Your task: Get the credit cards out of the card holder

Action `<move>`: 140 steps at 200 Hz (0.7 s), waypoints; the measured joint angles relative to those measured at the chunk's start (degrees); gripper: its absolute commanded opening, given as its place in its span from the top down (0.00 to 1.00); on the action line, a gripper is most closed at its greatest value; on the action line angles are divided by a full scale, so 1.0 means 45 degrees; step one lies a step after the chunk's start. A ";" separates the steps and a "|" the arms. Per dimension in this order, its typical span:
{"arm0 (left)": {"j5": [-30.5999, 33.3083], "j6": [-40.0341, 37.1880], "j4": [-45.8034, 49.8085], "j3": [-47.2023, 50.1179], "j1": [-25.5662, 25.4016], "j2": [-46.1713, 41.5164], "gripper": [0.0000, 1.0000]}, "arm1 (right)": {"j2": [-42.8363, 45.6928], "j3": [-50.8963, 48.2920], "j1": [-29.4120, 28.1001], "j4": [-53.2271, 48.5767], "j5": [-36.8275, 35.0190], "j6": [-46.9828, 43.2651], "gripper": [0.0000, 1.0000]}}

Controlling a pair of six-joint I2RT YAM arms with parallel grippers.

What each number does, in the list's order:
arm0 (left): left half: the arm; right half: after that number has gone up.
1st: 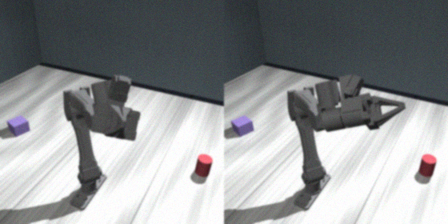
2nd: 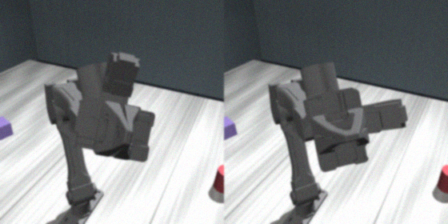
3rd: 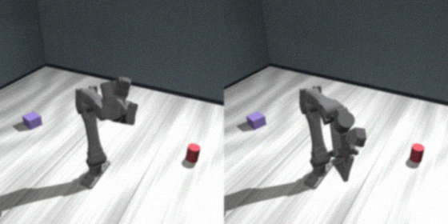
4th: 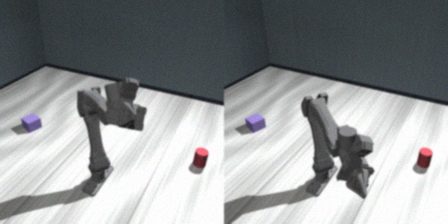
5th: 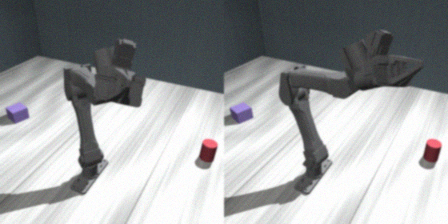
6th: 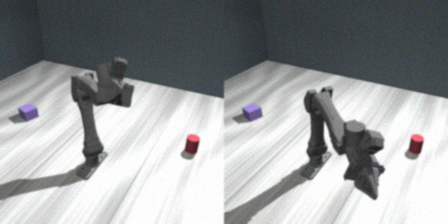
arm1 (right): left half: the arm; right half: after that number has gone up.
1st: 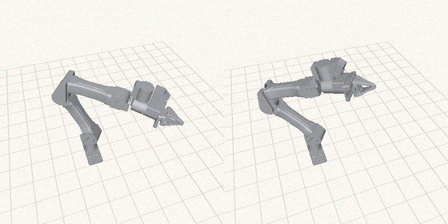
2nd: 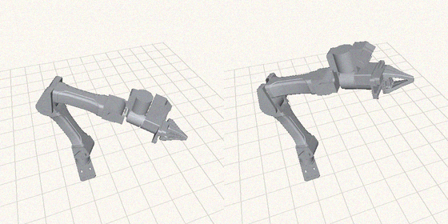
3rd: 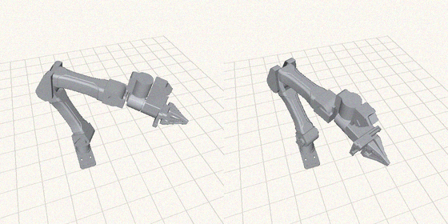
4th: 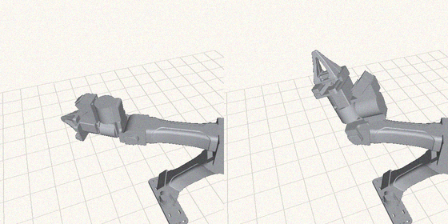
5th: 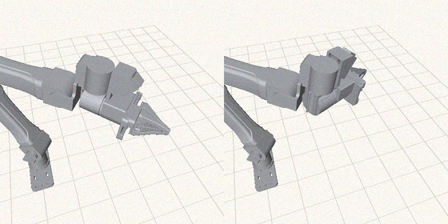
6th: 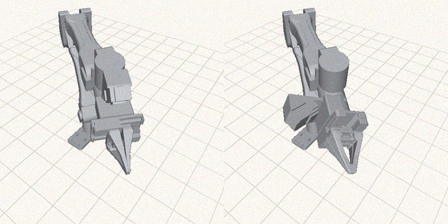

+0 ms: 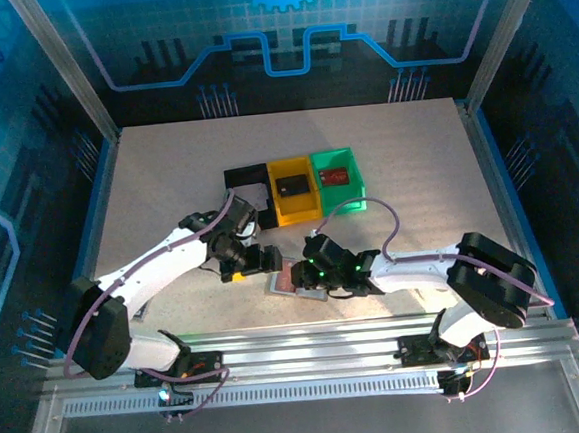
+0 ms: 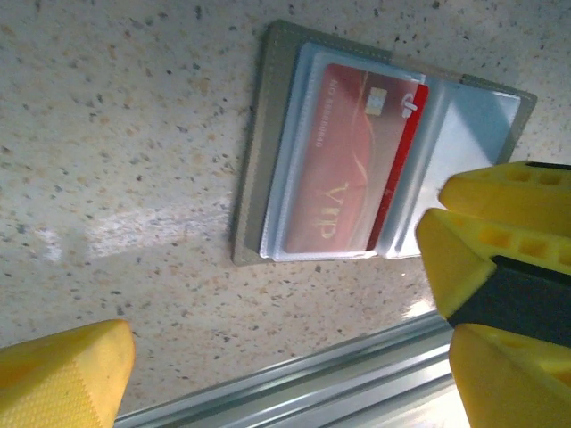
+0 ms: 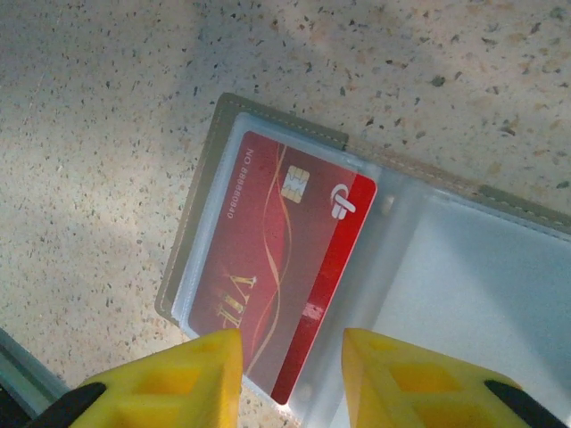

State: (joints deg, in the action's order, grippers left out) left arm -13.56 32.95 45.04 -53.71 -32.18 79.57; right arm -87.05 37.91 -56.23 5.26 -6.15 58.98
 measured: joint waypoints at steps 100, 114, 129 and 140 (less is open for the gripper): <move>-0.0588 0.1141 -0.1127 0.1103 -0.0223 0.0704 0.17 | -0.1166 0.0000 0.0000 0.1292 0.0034 0.0364 0.74; -0.0622 0.1263 -0.1287 0.1132 -0.0228 0.0831 0.17 | -0.1190 0.0000 0.0000 0.1394 0.0034 0.0403 0.74; -0.0622 0.1336 -0.1462 0.1175 -0.0248 0.1005 0.17 | -0.1190 0.0000 0.0000 0.1443 0.0029 0.0471 0.76; -0.0622 0.1370 -0.1588 0.1239 -0.0267 0.1132 0.18 | -0.1190 -0.0019 0.0000 0.1501 0.0029 0.0510 0.76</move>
State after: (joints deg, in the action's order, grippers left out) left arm -16.36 39.11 37.89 -48.14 -33.39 84.66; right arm -92.40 37.82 -56.23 12.01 -6.02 61.28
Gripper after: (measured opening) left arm 0.826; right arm 0.240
